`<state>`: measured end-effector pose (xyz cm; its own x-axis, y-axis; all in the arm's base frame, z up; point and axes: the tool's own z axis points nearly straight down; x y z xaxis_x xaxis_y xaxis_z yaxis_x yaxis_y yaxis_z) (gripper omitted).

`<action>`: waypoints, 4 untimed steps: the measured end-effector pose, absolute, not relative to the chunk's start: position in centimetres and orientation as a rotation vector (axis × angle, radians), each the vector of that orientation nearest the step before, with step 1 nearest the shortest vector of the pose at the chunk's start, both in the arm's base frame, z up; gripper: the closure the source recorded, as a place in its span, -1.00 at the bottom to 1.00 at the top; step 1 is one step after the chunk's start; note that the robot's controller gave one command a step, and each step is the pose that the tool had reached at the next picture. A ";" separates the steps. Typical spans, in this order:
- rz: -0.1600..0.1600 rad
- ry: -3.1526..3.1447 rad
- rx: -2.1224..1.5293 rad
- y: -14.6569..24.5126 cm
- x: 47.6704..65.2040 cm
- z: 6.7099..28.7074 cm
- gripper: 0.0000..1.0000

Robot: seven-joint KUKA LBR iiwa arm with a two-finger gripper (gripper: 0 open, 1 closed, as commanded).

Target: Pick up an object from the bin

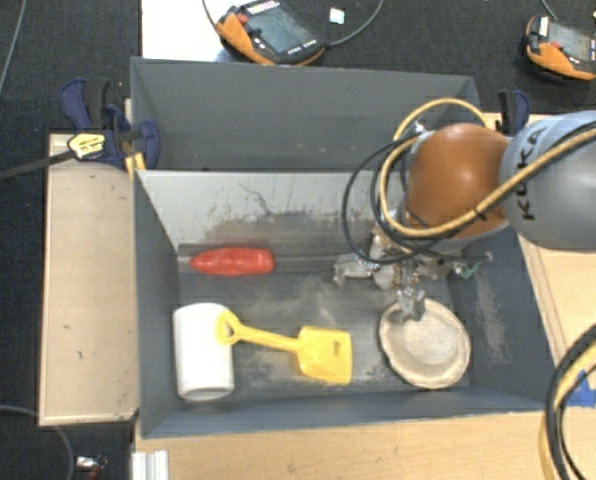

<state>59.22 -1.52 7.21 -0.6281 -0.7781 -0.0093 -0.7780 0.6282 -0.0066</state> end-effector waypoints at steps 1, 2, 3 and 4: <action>0.003 2.831 -1.335 9.9 56.6 7.2 1.00; 0.003 2.832 -1.335 9.9 56.6 7.2 1.00; 0.003 2.831 -1.334 9.9 56.6 7.3 1.00; 0.007 2.839 -1.333 9.9 56.4 10.2 1.00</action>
Offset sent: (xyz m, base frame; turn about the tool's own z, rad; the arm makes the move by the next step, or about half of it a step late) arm 0.0000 0.0000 0.0000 0.0000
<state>56.40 9.87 10.20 -0.6384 -0.7697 -0.0069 -0.7697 0.6384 0.0018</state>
